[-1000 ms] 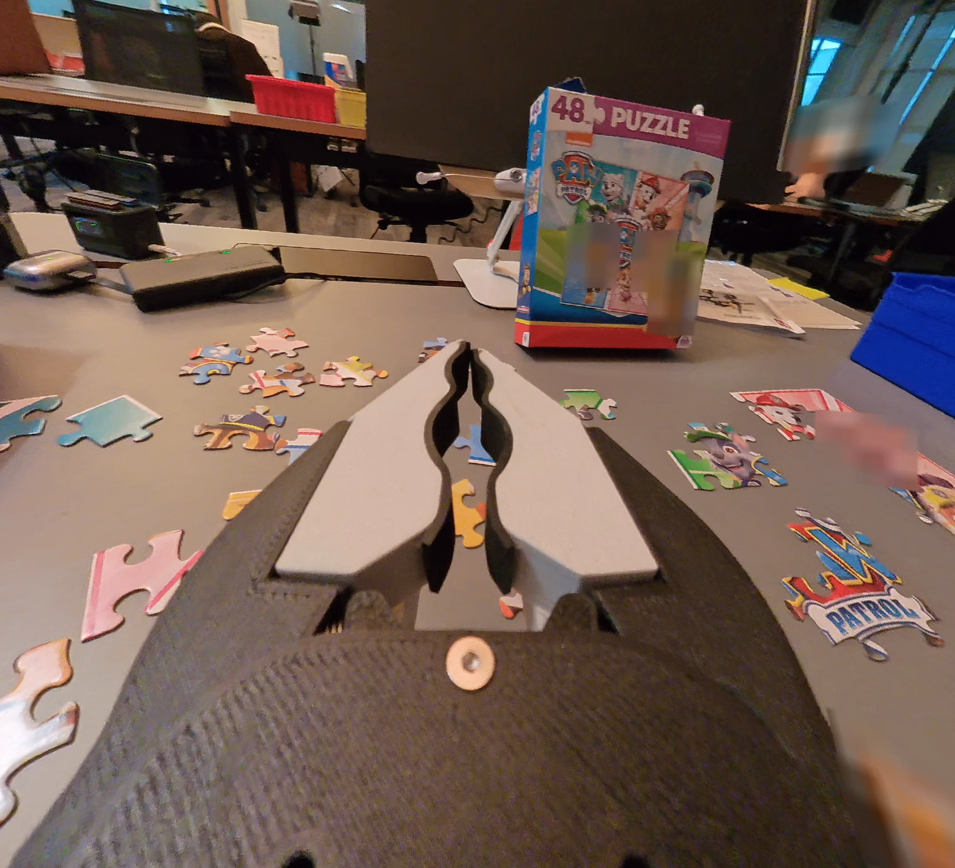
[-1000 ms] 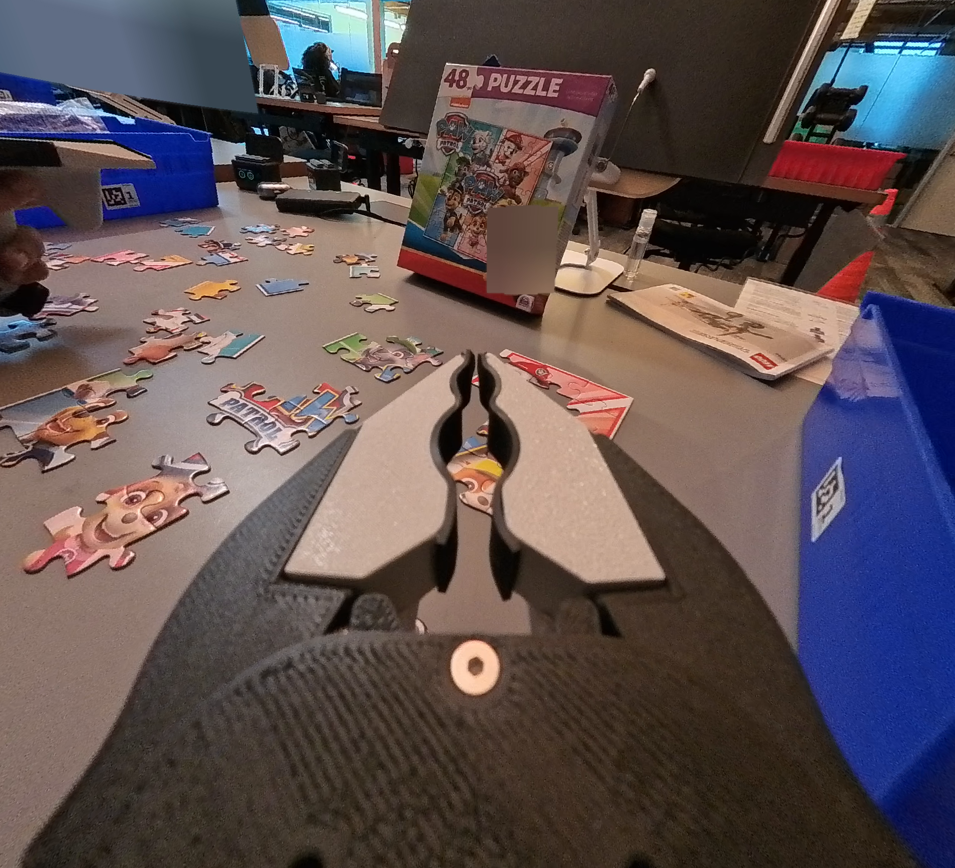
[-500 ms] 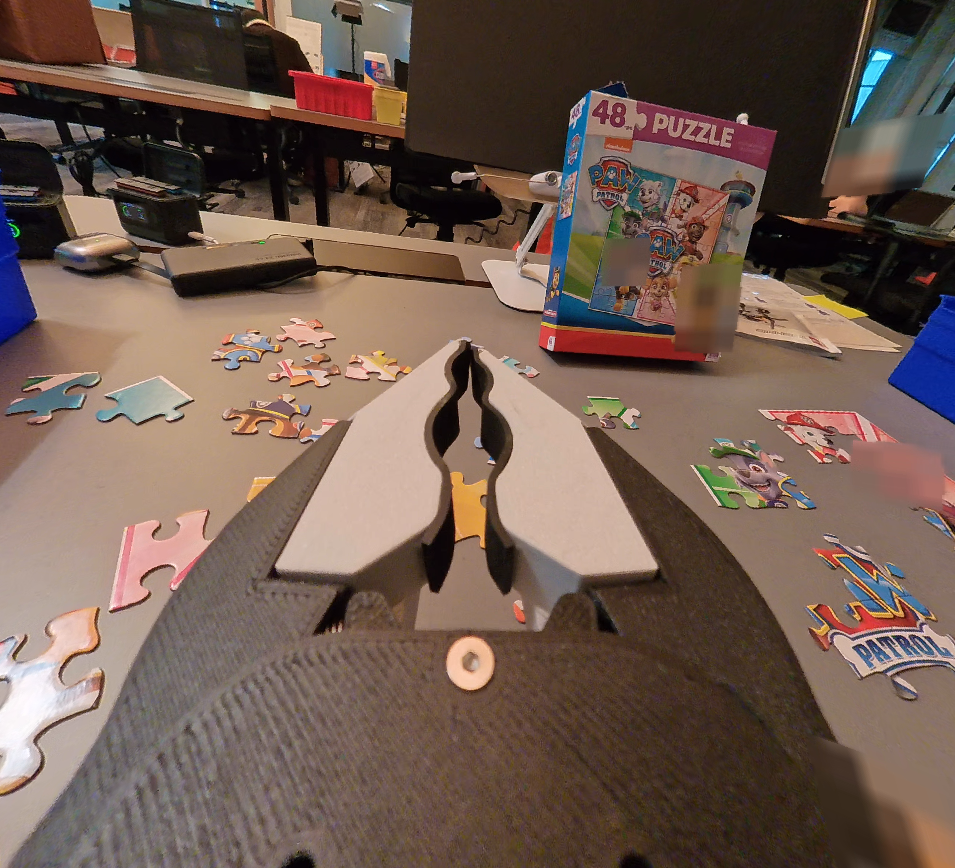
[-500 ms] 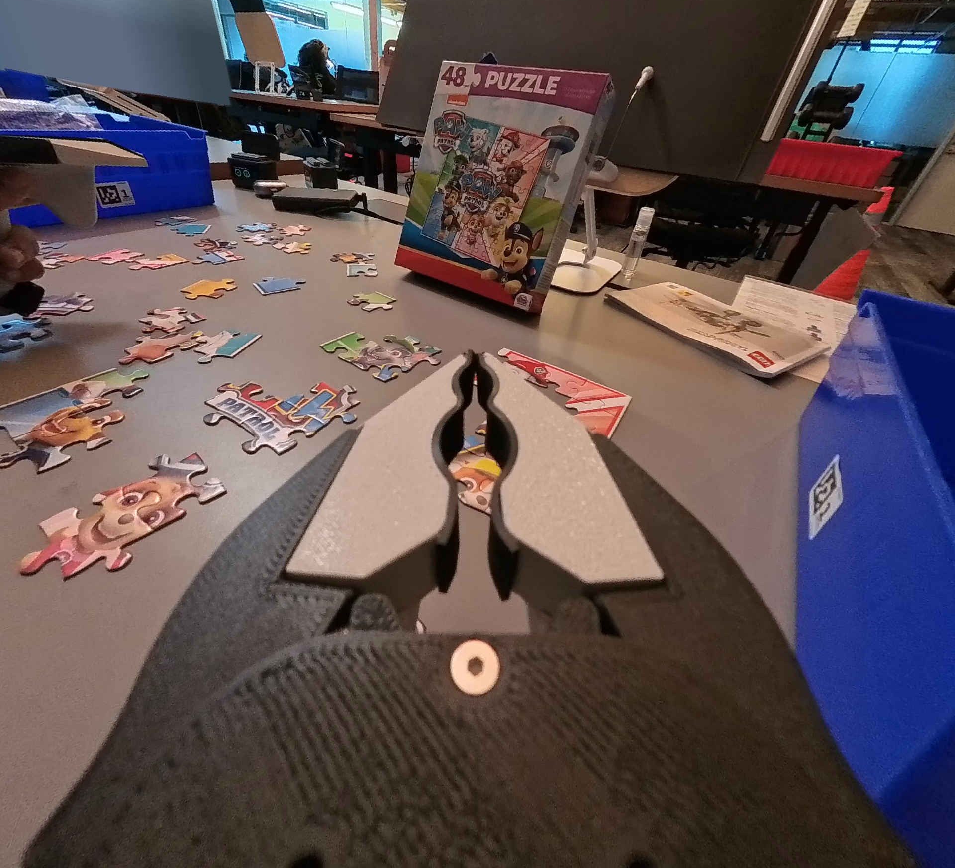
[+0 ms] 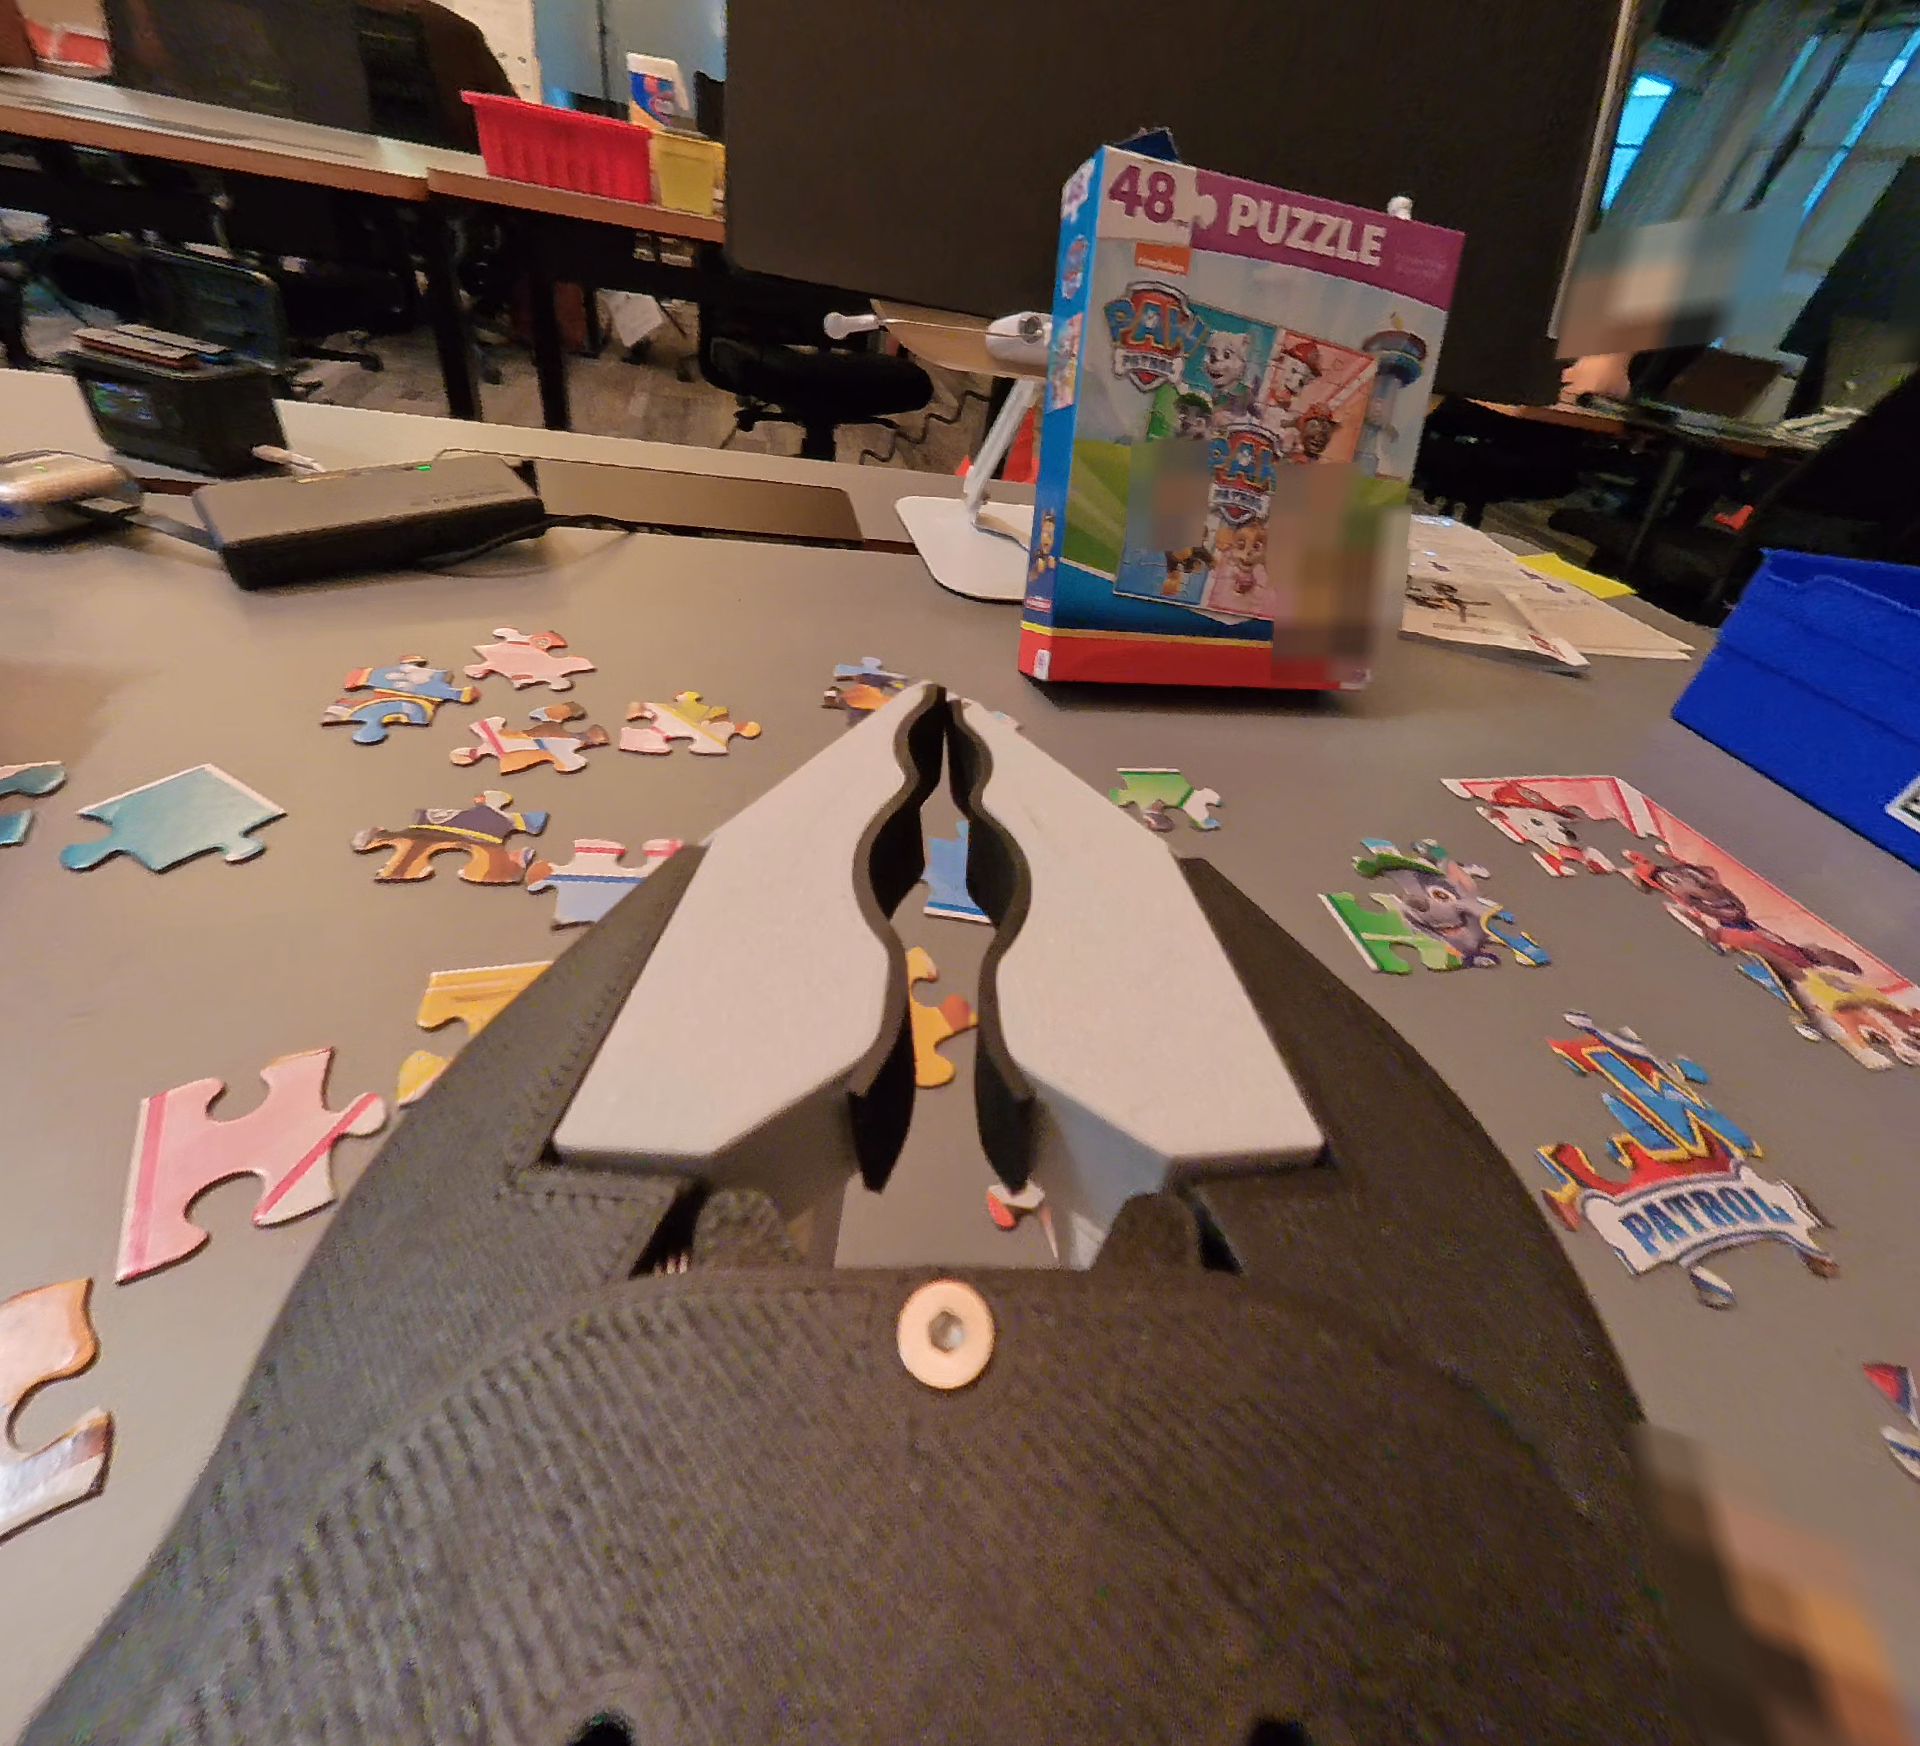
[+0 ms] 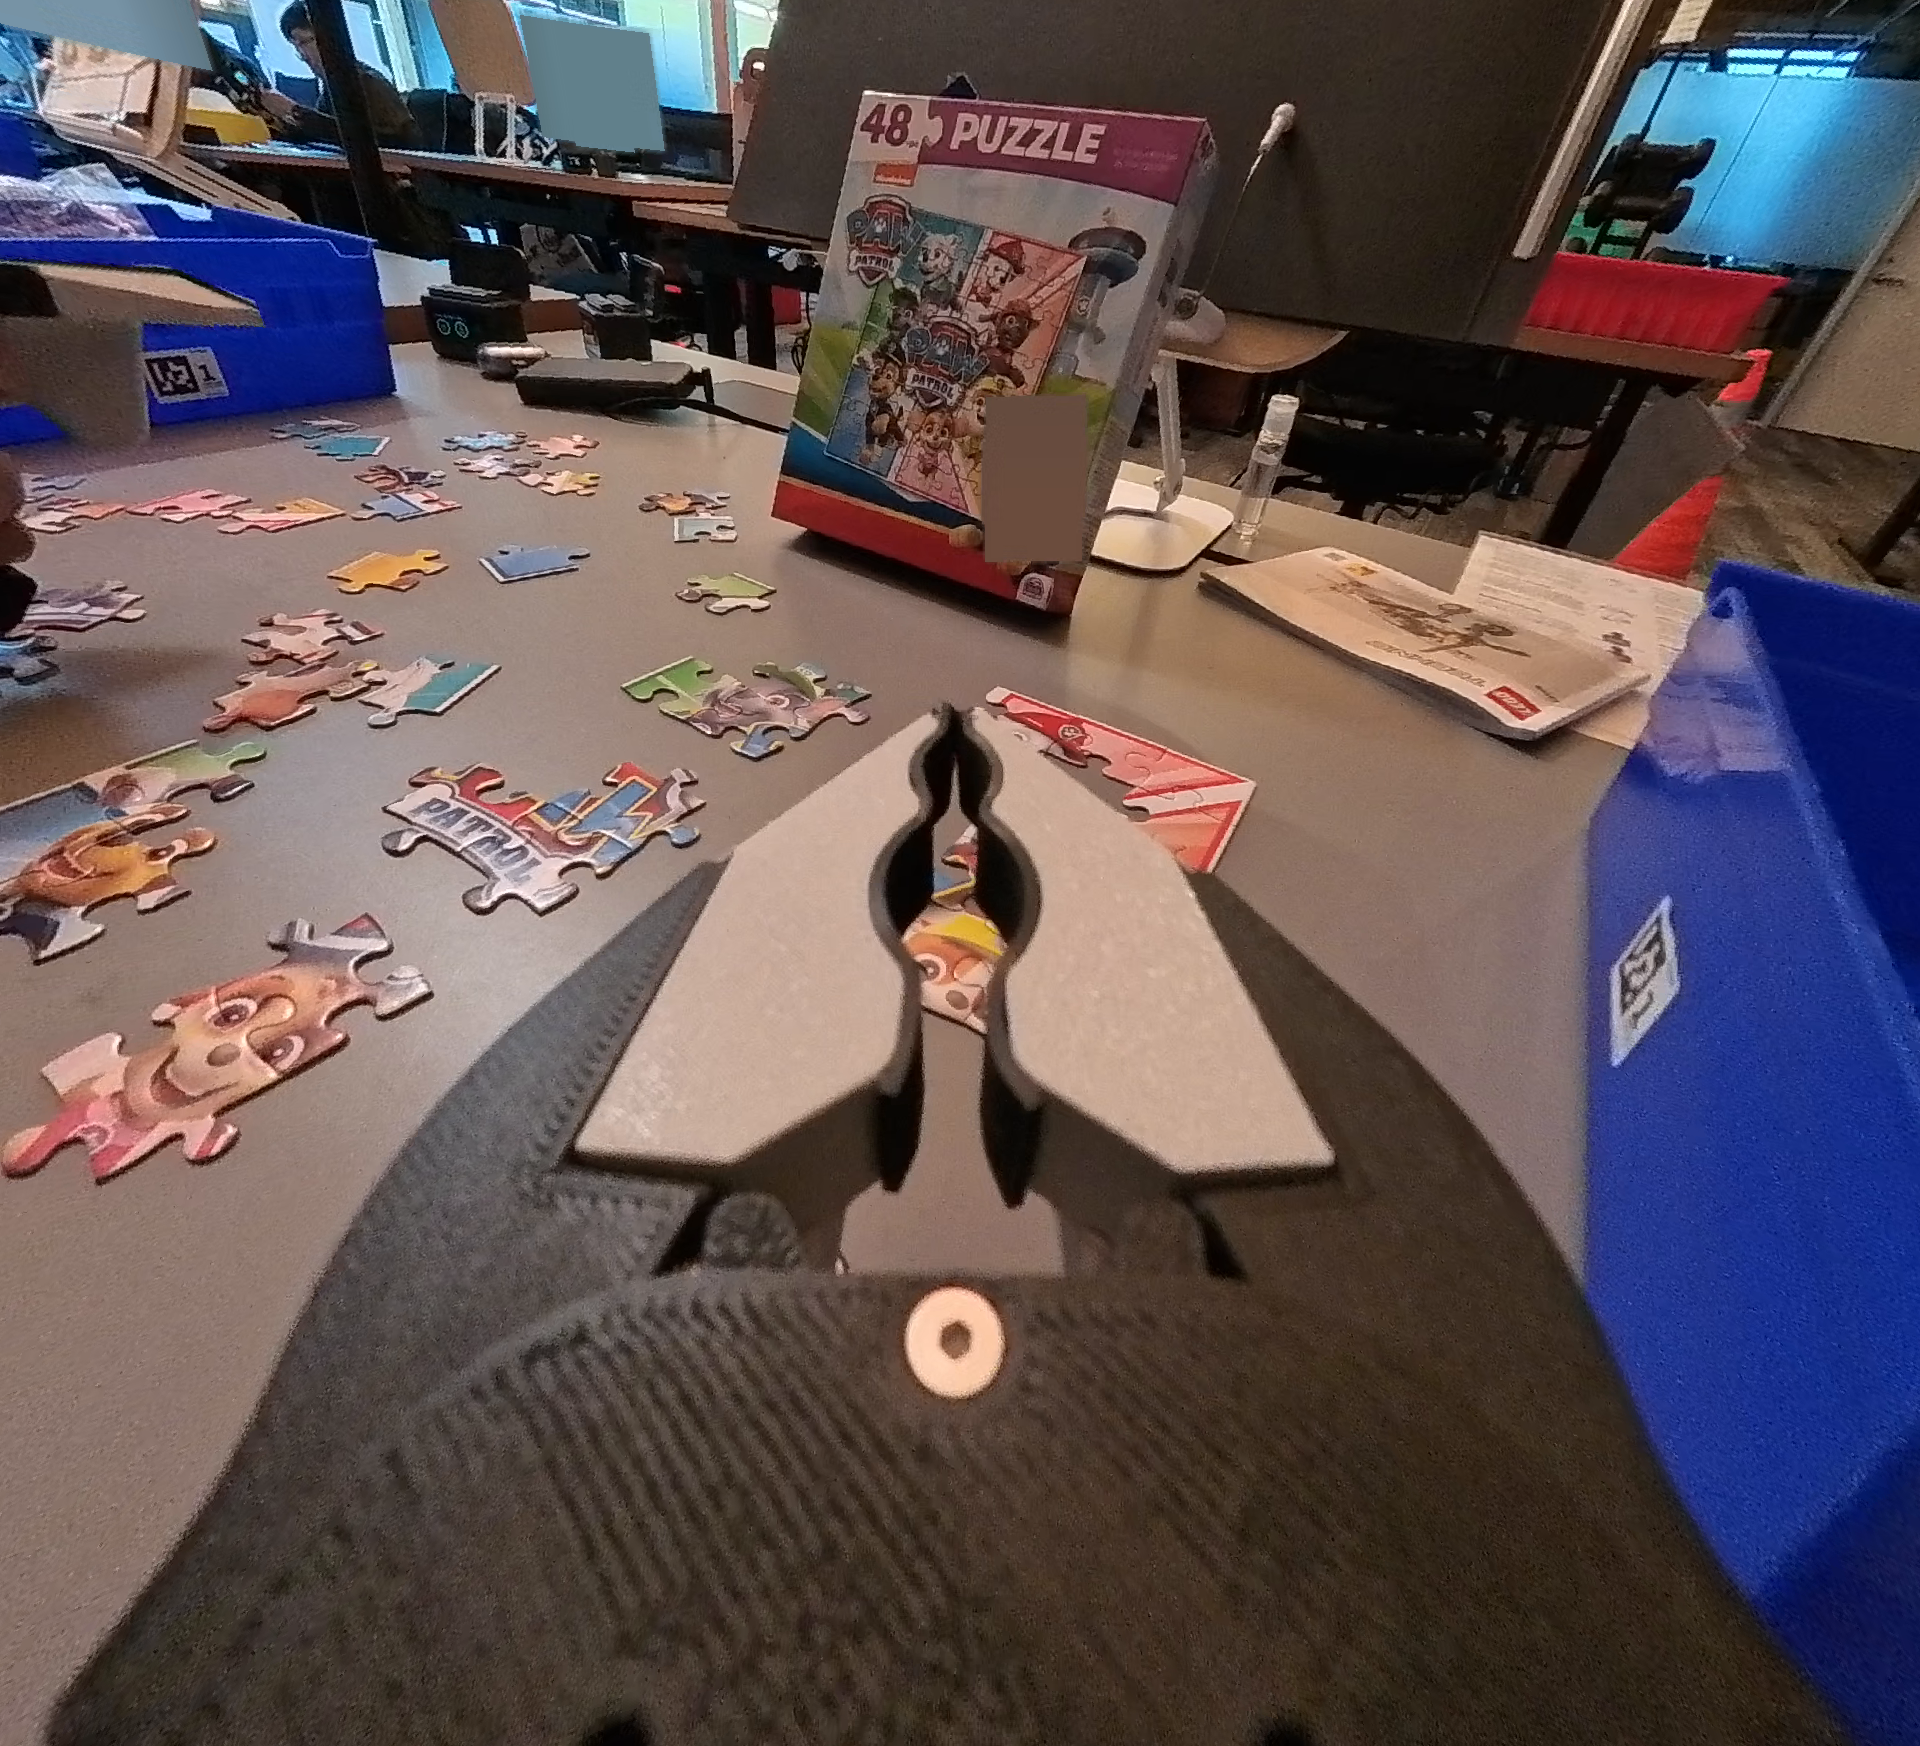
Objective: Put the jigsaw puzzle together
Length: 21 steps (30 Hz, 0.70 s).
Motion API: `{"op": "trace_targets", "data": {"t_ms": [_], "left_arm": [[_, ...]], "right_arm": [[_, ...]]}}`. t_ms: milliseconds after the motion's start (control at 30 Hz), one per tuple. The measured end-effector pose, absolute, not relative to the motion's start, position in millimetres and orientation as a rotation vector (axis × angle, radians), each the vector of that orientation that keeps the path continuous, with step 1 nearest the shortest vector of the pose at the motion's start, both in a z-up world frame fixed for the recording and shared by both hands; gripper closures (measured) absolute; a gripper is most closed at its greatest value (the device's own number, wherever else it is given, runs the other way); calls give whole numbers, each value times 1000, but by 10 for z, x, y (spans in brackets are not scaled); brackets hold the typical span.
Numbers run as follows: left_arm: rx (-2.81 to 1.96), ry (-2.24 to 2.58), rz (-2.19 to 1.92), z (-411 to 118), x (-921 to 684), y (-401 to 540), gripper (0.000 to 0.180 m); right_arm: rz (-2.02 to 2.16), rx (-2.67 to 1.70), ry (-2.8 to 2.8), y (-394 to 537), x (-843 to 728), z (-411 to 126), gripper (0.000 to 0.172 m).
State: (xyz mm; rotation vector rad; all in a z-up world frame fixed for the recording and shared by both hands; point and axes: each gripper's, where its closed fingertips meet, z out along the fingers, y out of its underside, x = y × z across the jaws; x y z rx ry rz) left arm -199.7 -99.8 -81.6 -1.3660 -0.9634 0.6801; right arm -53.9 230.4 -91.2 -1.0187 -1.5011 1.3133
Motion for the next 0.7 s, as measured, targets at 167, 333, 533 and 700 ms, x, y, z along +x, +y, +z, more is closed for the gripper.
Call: {"op": "trace_targets", "data": {"t_ms": [167, 333, 533, 700], "left_arm": [[-1417, -887, 670, -804, -1925, -869, 180], [-1451, -835, 673, -800, -1866, -786, 180], [-1451, -812, 652, -792, -1812, -775, 180], [-1446, -813, 644, -795, -1799, -793, 180]], "right_arm": [[1292, -1030, -1492, 2325, -552, -919, 172], [1281, -1042, -1463, 2363, -554, -904, 172], [1260, -1075, -1417, 2436, -570, -887, 172], [1305, -1133, -1491, 2194, -751, -827, 172]]}}
